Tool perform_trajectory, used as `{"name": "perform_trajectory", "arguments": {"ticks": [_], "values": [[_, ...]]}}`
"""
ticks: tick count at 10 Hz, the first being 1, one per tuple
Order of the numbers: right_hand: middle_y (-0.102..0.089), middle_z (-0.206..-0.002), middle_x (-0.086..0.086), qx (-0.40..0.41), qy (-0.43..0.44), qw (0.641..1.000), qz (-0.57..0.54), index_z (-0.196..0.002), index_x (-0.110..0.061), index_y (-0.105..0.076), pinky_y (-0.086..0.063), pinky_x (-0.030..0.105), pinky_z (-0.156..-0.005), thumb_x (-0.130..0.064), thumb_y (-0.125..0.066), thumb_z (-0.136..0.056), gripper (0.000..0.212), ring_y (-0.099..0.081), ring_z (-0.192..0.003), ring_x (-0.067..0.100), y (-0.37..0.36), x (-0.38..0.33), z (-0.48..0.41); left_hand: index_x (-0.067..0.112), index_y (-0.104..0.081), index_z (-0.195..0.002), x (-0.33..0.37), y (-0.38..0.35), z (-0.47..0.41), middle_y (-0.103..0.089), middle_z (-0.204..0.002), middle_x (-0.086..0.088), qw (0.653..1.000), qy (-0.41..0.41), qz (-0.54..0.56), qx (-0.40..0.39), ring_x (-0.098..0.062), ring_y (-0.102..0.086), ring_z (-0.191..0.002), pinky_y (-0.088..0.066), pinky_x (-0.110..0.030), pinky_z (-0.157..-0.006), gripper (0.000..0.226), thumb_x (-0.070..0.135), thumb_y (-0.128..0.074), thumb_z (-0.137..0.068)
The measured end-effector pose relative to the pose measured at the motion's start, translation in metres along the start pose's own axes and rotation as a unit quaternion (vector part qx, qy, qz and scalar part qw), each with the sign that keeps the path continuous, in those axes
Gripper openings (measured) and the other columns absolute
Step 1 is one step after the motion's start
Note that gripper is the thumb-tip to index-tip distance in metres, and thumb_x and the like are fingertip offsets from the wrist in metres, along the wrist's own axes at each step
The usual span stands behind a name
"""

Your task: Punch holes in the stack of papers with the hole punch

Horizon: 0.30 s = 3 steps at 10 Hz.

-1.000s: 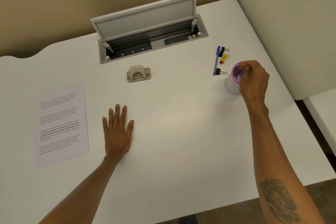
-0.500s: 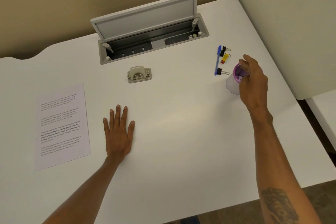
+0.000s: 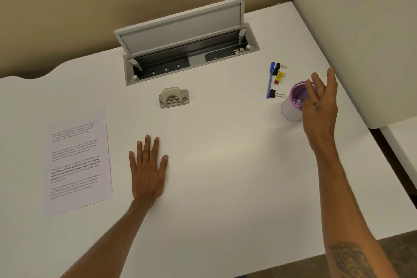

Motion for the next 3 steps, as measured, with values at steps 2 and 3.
{"name": "perform_trajectory", "arguments": {"ticks": [2, 3], "values": [[-0.059, -0.142, -0.004, 0.035, 0.029, 0.999, 0.004, -0.149, -0.018, -0.041, -0.046, 0.026, -0.109, -0.002, -0.045, -0.102, 0.051, -0.052, -0.132, 0.004, 0.005, -0.001, 0.000, 0.030, -0.003, -0.162, 0.000, 0.001, 0.001, 0.004, -0.171, 0.006, 1.000, -0.009, -0.002, 0.011, -0.018, 0.009, -0.158, -0.002, -0.050, -0.128, 0.062, 0.050, -0.016, -0.104], [-0.067, -0.128, -0.003, 0.075, 0.096, 0.987, 0.108, -0.131, -0.010, -0.063, -0.046, 0.018, -0.105, 0.000, -0.044, -0.100, 0.038, -0.058, -0.118, 0.002, -0.001, -0.017, 0.008, 0.029, -0.003, -0.162, 0.001, 0.002, -0.001, 0.004, -0.171, 0.005, 1.000, -0.011, 0.004, 0.017, -0.019, 0.009, -0.158, -0.001, -0.050, -0.128, 0.063, 0.050, -0.016, -0.104]]}}
Point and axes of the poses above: each hand's wrist, its own z-axis away from the middle knuckle, its own y-axis out of the back of the hand, x = y × z, the point moved 8 cm from there along -z, towards the middle knuckle
